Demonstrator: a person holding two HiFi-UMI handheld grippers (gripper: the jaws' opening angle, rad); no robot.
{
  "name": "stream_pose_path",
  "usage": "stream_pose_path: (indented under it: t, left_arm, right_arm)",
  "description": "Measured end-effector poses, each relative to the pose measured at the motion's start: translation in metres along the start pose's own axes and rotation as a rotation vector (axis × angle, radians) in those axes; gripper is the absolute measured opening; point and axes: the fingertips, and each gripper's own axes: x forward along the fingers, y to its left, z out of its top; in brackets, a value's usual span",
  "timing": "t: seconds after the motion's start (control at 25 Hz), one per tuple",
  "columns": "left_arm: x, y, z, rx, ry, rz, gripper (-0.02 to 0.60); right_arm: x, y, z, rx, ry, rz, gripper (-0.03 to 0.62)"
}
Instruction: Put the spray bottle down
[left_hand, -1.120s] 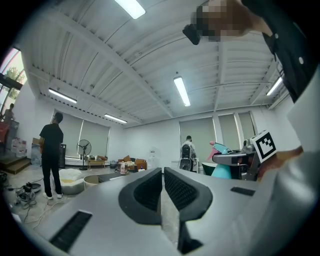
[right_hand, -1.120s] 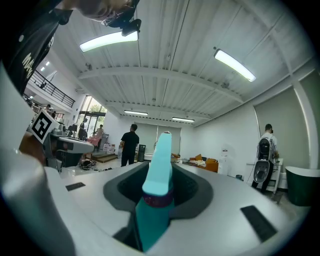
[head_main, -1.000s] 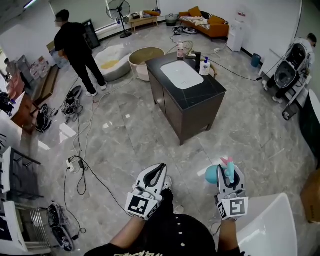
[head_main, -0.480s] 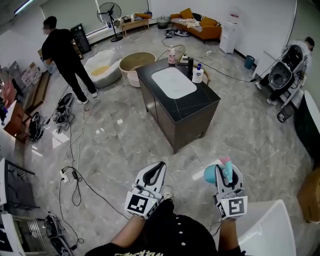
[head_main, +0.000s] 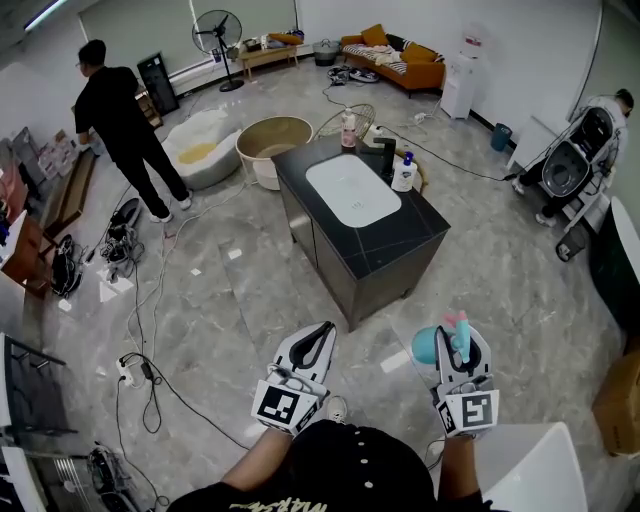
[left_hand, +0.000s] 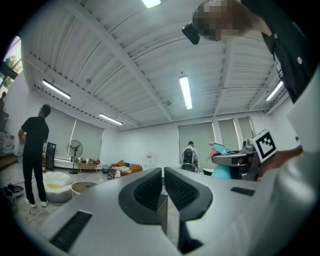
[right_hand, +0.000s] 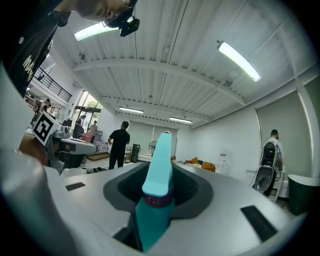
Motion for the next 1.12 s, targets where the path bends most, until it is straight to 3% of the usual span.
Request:
stream_pose_path:
  t: [0.6,1.12]
  left_arm:
    - [0.073,0.079,-0.024,-0.032,0.047,-0.003,0.023]
    - [0.208,0.126,-0.028,0.012,0.041,0.110,0.023]
  right_arm:
    - [0.109,-0.012,-0.025,0.016,0.052,0.016,0.118]
    - [0.246,-0.099,-0.046,0.027,-0.026,0.132,0.118]
